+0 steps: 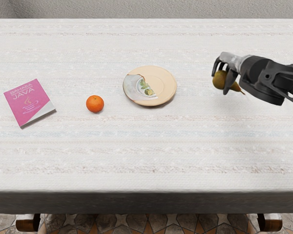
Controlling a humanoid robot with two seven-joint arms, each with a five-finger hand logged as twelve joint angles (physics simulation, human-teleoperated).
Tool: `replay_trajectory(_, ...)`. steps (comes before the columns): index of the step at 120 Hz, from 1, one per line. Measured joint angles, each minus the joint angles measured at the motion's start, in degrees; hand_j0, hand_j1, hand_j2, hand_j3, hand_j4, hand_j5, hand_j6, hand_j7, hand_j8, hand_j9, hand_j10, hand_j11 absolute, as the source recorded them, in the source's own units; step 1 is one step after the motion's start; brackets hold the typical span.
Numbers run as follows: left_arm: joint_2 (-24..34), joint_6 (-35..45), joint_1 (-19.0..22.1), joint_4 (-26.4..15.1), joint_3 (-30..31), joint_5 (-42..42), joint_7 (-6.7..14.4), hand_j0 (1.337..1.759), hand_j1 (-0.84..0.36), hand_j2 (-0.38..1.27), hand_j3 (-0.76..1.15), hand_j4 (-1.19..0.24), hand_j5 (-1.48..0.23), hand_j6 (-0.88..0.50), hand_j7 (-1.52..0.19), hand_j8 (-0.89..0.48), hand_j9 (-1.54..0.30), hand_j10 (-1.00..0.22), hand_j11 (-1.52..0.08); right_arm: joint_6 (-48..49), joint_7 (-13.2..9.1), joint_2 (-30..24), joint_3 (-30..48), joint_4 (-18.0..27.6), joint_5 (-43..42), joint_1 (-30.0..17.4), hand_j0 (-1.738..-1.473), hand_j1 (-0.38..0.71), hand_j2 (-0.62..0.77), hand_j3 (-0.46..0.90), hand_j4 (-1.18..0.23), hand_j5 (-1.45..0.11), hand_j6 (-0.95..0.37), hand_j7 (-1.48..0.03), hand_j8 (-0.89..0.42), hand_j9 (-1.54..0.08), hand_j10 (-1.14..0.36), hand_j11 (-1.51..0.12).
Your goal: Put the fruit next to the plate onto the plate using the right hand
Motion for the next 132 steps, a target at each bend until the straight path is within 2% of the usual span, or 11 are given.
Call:
replay_trajectory(15,0.0,0.0,0.0,0.0,0.0,0.0,0.0,1.658,0.35,0.00,0.00,0.00,0.00,0.00,0.00,0.00,0.00,0.00,0.00,1.7,-0.2,2.5,0.0,0.4,0.1,2.2,-1.645,0.25,0.38,0.00,-0.57,-1.18,-0.41,-1.12,-0.46,-1.15,-0.65,-1.14)
replay_trajectory(20,0.0,0.0,0.0,0.0,0.0,0.0,0.0,1.658,0.35,0.00,0.00,0.00,0.00,0.00,0.00,0.00,0.00,0.00,0.00,2.0,-0.2,3.8,0.0,0.4,0.1,2.9,-1.645,0.23,0.35,0.00,-0.57,-1.19,-0.41,-1.12,-0.46,-1.16,-0.64,-1.14)
replay_trajectory(56,0.0,0.0,0.0,0.0,0.0,0.0,0.0,1.658,0.35,0.00,0.00,0.00,0.00,0.00,0.00,0.00,0.00,0.00,0.00,2.7,-0.2,13.4,-0.2,-0.1,-0.5,6.1,-1.646,0.24,0.36,0.00,-0.55,-1.23,-0.40,-1.13,-0.45,-1.17,-0.65,-1.16)
replay_trajectory(75,0.0,0.0,0.0,0.0,0.0,0.0,0.0,1.658,0.35,0.00,0.00,0.00,0.00,0.00,0.00,0.00,0.00,0.00,0.00,2.6,-0.2,21.2,-0.6,-6.5,-2.0,7.0,-1.647,0.23,0.36,0.00,-0.55,-1.23,-0.41,-1.13,-0.45,-1.18,-0.66,-1.17)
replay_trajectory(91,0.0,0.0,0.0,0.0,0.0,0.0,0.0,1.658,0.35,0.00,0.00,0.00,0.00,0.00,0.00,0.00,0.00,0.00,0.00,2.3,-0.2,27.0,-1.8,-14.1,-2.4,7.2,-1.648,0.21,0.32,0.00,-0.56,-1.24,-0.41,-1.13,-0.44,-1.20,-0.64,-1.17)
replay_trajectory(108,0.0,0.0,0.0,0.0,0.0,0.0,0.0,1.658,0.35,0.00,0.00,0.00,0.00,0.00,0.00,0.00,0.00,0.00,0.00,2.3,-0.3,28.9,-2.5,-20.2,-2.7,7.2,-1.649,0.21,0.33,0.00,-0.58,-1.23,-0.41,-1.13,-0.45,-1.20,-0.64,-1.16)
replay_trajectory(132,0.0,0.0,0.0,0.0,0.0,0.0,0.0,1.658,0.35,0.00,0.00,0.00,0.00,0.00,0.00,0.00,0.00,0.00,0.00,2.2,-0.1,29.5,-2.9,-22.3,-2.8,7.3,-1.648,0.23,0.36,0.00,-0.57,-1.22,-0.41,-1.13,-0.43,-1.20,-0.65,-1.18)
